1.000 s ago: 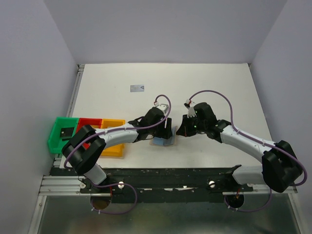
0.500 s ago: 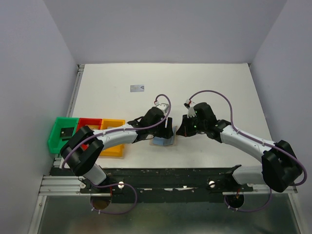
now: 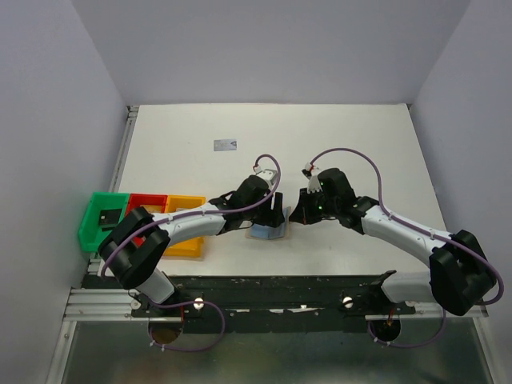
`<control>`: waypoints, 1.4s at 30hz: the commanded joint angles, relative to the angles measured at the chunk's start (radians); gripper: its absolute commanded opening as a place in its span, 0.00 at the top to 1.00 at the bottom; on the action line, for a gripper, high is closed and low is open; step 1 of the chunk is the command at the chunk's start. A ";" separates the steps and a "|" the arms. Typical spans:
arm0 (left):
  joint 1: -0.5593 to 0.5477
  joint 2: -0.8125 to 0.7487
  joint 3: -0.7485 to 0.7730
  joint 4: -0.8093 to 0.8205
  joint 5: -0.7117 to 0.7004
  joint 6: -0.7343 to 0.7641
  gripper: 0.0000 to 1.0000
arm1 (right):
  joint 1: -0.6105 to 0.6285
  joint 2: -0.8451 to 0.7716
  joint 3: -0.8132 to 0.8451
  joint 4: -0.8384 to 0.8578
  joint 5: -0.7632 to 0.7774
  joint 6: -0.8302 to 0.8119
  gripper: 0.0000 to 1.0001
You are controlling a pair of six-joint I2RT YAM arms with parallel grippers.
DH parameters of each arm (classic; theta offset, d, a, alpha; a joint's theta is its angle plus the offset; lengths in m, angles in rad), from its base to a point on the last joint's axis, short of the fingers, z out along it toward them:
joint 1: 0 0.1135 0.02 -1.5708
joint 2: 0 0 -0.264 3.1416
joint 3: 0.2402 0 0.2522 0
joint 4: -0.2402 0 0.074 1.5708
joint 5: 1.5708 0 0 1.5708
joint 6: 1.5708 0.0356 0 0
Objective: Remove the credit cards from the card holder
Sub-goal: Remove the credit card from the card holder.
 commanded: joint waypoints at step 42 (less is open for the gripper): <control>0.069 -0.271 -0.189 -0.087 -0.266 -0.084 0.32 | -0.004 -0.023 -0.015 -0.032 0.035 -0.045 1.00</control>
